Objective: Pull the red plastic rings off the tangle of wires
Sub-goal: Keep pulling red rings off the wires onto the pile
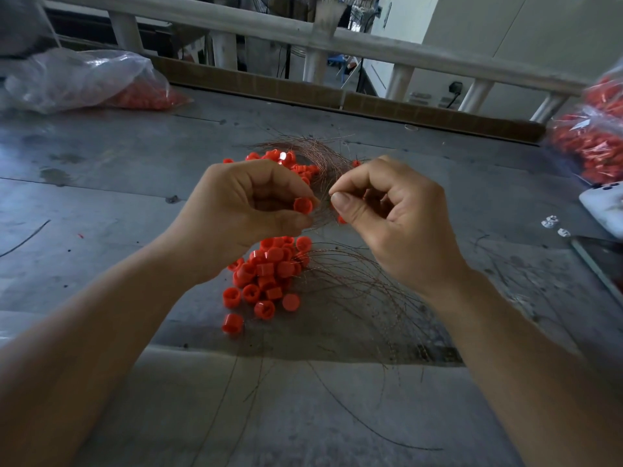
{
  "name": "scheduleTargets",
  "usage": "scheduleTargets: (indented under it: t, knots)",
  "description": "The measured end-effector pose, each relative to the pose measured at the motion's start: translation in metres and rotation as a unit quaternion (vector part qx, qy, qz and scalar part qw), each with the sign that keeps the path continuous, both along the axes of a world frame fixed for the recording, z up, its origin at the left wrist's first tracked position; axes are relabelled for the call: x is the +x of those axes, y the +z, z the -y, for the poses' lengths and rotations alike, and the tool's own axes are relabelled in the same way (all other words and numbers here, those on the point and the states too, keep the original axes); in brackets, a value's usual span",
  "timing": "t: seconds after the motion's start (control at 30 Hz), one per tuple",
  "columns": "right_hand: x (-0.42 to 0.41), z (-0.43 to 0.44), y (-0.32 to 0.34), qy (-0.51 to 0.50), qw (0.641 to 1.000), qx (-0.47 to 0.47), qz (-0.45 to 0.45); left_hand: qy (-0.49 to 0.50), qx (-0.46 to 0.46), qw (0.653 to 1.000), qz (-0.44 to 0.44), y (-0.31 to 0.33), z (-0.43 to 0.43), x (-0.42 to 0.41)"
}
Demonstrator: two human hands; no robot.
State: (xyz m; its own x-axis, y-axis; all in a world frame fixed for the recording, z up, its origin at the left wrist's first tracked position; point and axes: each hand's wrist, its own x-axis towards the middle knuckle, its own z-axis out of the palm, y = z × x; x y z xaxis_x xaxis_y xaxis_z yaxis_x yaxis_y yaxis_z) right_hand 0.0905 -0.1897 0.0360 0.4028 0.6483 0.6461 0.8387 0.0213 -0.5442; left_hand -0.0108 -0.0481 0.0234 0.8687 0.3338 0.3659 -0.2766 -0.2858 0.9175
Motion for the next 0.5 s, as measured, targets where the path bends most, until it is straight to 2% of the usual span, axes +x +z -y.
scheduleTargets:
  t: [0.5]
  knots:
    - [-0.0008,0.0005,-0.0004,-0.023,1.000,0.004,-0.013,0.011,-0.004,1.000,0.006,-0.0025,-0.0011,-0.0009]
